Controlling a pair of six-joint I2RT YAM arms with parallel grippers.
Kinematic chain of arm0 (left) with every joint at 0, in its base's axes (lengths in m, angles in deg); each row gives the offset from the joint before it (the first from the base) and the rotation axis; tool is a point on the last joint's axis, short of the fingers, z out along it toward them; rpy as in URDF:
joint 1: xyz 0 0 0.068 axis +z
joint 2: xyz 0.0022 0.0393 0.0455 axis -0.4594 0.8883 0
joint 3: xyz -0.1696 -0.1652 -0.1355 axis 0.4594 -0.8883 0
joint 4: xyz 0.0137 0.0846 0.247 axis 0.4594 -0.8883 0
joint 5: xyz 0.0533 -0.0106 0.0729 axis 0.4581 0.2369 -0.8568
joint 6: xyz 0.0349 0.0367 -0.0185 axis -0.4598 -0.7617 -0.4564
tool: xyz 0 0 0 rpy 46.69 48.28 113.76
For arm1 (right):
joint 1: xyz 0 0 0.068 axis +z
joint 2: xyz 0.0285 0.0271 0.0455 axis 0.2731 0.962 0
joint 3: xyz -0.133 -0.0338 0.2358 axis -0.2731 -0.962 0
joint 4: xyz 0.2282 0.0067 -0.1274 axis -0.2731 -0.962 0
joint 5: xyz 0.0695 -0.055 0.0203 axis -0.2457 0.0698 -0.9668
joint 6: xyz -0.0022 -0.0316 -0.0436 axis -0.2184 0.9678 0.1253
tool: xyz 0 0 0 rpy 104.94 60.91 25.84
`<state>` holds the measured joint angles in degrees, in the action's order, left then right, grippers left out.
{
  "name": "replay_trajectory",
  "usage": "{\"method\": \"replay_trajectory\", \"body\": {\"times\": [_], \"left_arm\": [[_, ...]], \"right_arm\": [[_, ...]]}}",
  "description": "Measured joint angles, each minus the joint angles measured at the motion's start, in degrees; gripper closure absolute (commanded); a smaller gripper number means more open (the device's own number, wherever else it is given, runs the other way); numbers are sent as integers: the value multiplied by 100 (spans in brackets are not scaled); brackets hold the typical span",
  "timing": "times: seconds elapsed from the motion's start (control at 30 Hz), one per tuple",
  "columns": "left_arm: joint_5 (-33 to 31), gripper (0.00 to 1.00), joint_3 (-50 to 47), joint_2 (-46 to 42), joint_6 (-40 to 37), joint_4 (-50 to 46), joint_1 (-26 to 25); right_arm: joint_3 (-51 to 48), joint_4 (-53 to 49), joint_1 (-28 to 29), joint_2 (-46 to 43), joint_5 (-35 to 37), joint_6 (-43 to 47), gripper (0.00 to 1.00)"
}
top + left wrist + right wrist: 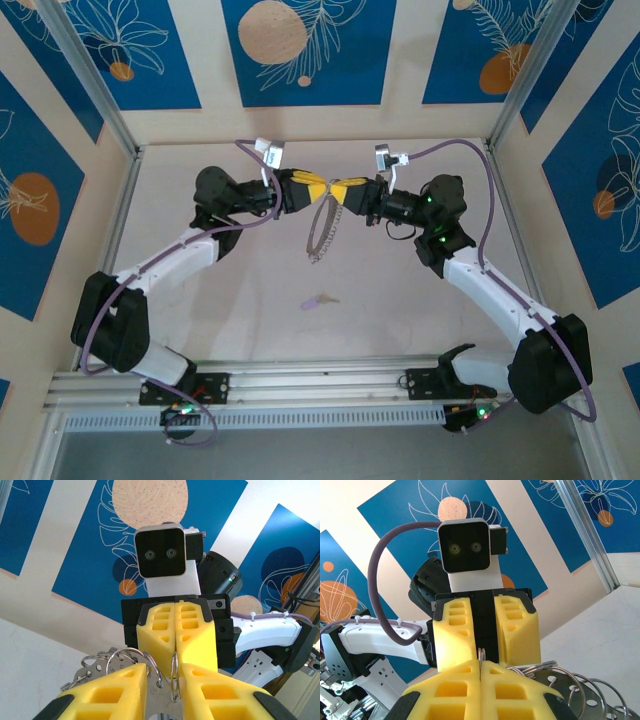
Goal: Put the keys on the keyring
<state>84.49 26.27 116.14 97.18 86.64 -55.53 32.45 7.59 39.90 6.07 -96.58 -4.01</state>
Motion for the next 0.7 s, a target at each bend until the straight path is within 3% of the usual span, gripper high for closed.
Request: {"method": "replay_trajectory", "body": {"times": [0.1, 0.23, 0.3, 0.43, 0.5, 0.7], "left_arm": [[24, 85, 0, 11, -4, 0, -11], [28, 100, 0, 11, -37, 0, -22], [33, 100, 7, 15, -44, -13, -22], [63, 100, 85, 33, -168, -238, -24], [85, 100, 155, 31, -369, -533, -33], [116, 100, 566, -70, -1578, -2131, -35]], "right_arm": [[0, -2, 0, 2, 2, 0, 100], [0, -7, -2, 31, 24, 2, 100], [0, -22, -7, 31, 44, 4, 99], [0, -234, -107, -7, 85, 55, 72], [-17, -404, -269, -127, 85, 63, 65], [-76, -935, -839, -787, 72, 90, 60]]}}
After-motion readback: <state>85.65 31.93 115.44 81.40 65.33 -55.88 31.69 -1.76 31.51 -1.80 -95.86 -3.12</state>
